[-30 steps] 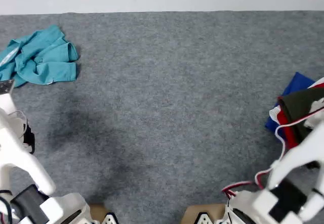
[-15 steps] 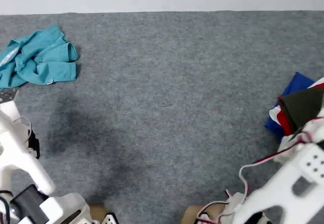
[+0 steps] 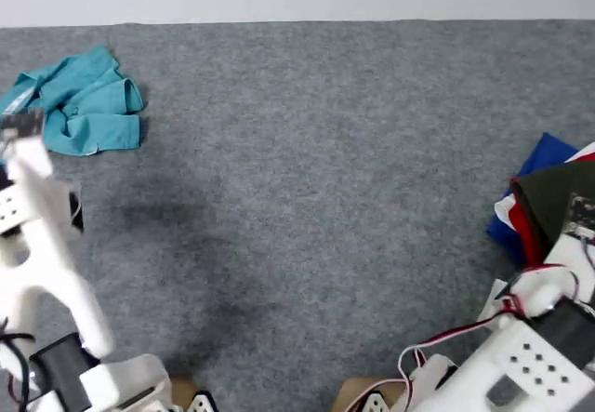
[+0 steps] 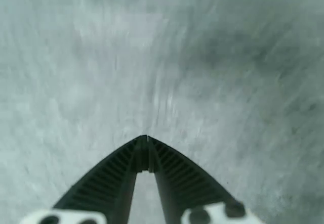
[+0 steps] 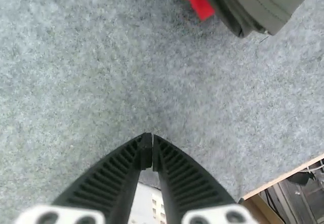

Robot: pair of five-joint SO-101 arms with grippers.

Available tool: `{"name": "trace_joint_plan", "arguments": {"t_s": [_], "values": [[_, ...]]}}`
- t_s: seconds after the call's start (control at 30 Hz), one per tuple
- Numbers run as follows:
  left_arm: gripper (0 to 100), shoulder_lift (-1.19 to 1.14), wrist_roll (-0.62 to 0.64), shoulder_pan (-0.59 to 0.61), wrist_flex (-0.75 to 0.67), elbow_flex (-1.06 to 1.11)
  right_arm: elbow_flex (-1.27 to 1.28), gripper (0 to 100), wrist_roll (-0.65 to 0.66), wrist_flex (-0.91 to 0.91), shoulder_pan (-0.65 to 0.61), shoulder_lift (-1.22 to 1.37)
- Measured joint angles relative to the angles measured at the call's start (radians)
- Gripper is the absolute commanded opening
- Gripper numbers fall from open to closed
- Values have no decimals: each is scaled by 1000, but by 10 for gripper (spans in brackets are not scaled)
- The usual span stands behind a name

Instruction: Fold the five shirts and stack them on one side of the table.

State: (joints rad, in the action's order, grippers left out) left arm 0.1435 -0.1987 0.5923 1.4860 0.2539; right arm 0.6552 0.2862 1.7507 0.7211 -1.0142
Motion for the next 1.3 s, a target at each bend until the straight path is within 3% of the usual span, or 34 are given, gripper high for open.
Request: {"name": "trace_joint_plan", "arguments": {"t_s": [0.17,0.47,0.9,1.17,1.3], "values": [[213,-40,-29,-75,-20,-173,0,10,0,0,-2,-9],[267,-368,-31,-89,-81,-489,2,10,0,0,0,-9],[269,-911,-121,-95,-83,-1076,2,10,0,0,0,-15],[263,-1123,-132,-161,-83,-1263,2,10,0,0,0,-15],[168,-1192,-132,-189,-83,-1307,2,10,0,0,0,-15]]}}
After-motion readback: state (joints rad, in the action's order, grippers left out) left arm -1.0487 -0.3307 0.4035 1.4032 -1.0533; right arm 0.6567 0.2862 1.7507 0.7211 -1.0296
